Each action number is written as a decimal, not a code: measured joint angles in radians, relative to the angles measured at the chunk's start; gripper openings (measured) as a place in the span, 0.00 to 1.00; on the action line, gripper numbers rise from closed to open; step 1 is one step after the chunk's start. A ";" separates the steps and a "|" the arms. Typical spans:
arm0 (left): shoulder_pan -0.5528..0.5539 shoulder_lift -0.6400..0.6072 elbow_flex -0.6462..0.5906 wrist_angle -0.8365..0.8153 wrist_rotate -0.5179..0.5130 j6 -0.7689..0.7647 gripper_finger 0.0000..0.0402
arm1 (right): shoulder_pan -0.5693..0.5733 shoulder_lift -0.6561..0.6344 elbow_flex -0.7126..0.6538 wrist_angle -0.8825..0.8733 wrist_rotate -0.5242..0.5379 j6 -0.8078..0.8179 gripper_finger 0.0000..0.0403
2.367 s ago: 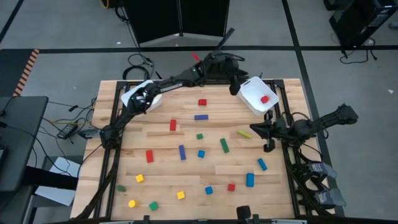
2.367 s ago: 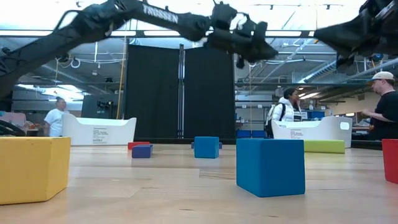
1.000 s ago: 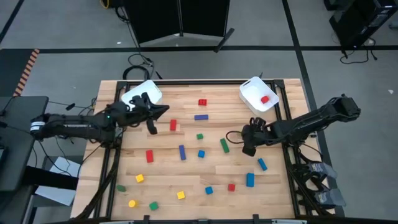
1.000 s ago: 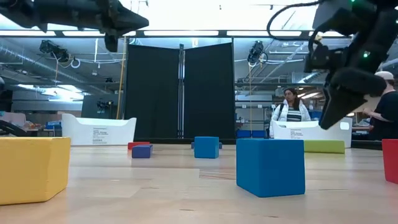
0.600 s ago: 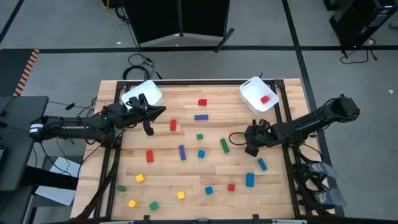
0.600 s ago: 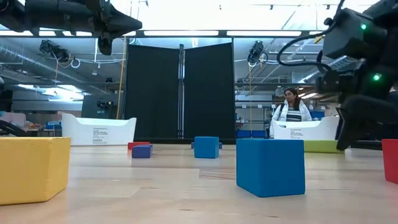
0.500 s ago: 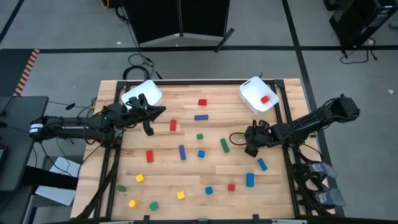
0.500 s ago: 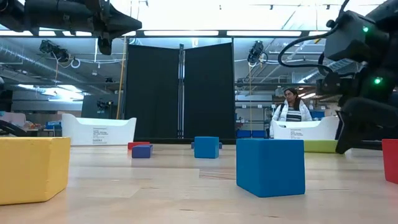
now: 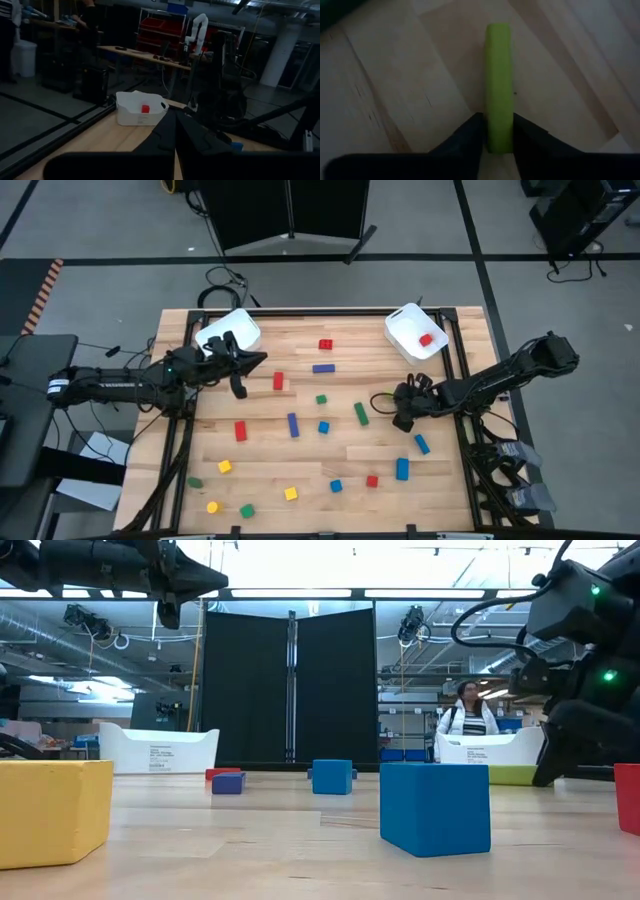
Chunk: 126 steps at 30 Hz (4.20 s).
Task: Sort blocks by size
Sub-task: Put the large light green block into the left white bin, then put the large violet block into the left white bin
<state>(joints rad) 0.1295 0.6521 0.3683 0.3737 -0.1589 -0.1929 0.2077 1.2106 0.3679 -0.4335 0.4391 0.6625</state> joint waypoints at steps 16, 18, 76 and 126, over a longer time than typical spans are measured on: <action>0.000 -0.054 0.002 0.030 0.073 0.000 0.03 | -0.098 0.077 0.039 0.620 0.042 -0.164 0.17; 0.000 -0.080 0.002 0.028 0.079 0.002 0.03 | -0.134 0.141 0.091 0.678 0.042 -0.211 0.17; 0.000 -0.183 0.002 0.001 0.138 -0.071 0.03 | -0.569 1.457 1.915 0.510 -0.438 -0.480 0.17; 0.000 -0.196 0.001 -0.068 0.191 -0.054 0.03 | -0.446 1.208 1.532 0.802 -0.432 -0.718 0.02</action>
<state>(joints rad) 0.1290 0.4557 0.3692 0.3061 0.0322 -0.2465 -0.2380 2.4188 1.8999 0.3685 0.0072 -0.0559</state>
